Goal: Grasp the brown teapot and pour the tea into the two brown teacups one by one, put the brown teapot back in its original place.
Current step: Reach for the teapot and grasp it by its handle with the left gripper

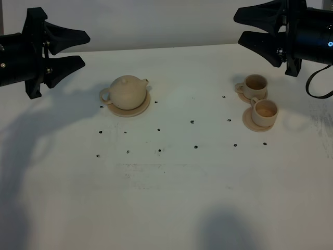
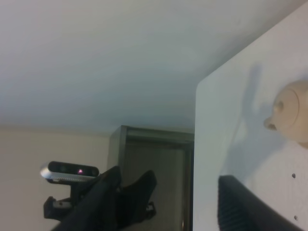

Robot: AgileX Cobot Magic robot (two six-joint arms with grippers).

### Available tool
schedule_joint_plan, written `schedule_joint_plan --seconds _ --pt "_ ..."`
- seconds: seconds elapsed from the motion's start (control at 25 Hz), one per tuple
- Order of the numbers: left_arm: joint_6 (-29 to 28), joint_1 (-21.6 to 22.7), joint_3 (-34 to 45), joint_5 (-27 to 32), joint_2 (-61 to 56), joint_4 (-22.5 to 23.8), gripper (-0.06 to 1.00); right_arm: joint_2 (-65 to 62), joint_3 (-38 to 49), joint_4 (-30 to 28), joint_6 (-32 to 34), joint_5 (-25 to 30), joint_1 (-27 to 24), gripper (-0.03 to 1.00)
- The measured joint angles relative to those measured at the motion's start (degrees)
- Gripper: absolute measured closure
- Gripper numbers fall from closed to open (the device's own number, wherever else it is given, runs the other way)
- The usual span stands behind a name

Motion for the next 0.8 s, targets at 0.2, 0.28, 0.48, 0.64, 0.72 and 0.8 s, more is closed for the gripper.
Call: schedule_joint_plan --seconds 0.2,0.28,0.48,0.64,0.72,0.8 --pt "0.0 0.0 0.0 -0.1 0.0 0.0 0.44 0.0 0.0 0.0 -0.5 0.0 0.0 0.55" --pt "0.0 0.0 0.0 -0.1 0.0 0.0 0.44 0.0 0.0 0.0 -2.0 0.0 0.0 0.56" --pt "0.0 0.0 0.0 -0.6 0.0 -0.2 0.44 0.0 -0.7 -0.1 -6.4 0.7 0.0 0.57" --pt "0.1 0.0 0.0 -0.2 0.0 -1.3 0.44 0.0 -2.7 -0.1 -9.6 3.7 0.0 0.57" --pt "2.4 0.0 0.0 0.2 0.0 -1.4 0.44 0.0 -4.1 -0.1 -11.0 5.7 0.0 0.57" --pt "7.9 0.0 0.0 0.8 0.0 -1.5 0.44 -0.1 -5.7 -0.5 -12.0 7.1 0.0 0.57"
